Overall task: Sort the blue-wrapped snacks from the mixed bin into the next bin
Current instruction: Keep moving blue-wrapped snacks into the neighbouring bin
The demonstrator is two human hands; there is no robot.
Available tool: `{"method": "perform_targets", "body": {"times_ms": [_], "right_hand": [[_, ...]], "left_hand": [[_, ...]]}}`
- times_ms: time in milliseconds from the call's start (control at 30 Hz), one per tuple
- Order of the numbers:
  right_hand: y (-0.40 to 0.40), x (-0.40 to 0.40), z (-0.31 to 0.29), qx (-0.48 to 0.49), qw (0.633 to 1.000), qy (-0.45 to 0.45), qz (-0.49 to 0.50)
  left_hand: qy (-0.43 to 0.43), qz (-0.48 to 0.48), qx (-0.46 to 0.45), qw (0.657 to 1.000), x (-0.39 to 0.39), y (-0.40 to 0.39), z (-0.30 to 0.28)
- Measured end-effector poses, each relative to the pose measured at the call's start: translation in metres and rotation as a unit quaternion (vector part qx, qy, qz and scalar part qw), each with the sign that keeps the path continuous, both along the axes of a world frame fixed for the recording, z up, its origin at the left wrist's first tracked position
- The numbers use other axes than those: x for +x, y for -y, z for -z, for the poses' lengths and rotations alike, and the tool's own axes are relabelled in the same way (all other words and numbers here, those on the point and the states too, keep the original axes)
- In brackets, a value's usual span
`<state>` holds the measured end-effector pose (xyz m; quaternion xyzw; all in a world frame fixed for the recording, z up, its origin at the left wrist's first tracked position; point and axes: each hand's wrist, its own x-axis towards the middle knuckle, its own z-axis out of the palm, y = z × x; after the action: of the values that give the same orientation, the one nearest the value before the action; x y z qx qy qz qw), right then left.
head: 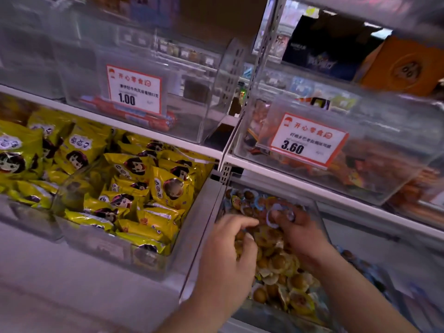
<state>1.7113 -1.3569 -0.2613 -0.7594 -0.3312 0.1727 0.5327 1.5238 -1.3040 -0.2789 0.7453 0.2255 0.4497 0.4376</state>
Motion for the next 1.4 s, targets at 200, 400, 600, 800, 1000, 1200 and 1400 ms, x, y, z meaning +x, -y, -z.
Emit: {"method": "perform_targets", "body": {"times_ms": [200, 400, 600, 800, 1000, 1200, 1400], "right_hand": [[0.024, -0.027, -0.017, 0.051, 0.997, -0.003, -0.056], [0.034, -0.049, -0.006, -0.147, 0.931, 0.202, -0.268], [0.0, 0.03, -0.006, -0.089, 0.977, 0.194, -0.014], [-0.05, 0.062, 0.023, -0.372, 0.866, 0.298, -0.149], [-0.052, 0.058, 0.021, -0.314, 0.895, 0.278, -0.149], [-0.036, 0.054, 0.02, -0.22, 0.935, 0.255, -0.112], [-0.016, 0.048, 0.011, -0.083, 0.986, 0.132, -0.064]], "left_hand": [[0.071, 0.145, -0.579, 0.799, 0.03, 0.007, -0.012], [0.115, 0.2, -0.67, 0.706, 0.03, -0.013, -0.008], [0.108, 0.123, -0.665, 0.729, 0.029, -0.016, -0.003], [0.103, 0.115, -0.649, 0.745, 0.031, -0.018, 0.001], [0.083, 0.128, -0.633, 0.759, 0.029, -0.019, 0.003], [0.084, 0.136, -0.63, 0.76, 0.027, -0.018, 0.002], [0.081, 0.131, -0.626, 0.765, 0.03, -0.018, 0.002]]}}
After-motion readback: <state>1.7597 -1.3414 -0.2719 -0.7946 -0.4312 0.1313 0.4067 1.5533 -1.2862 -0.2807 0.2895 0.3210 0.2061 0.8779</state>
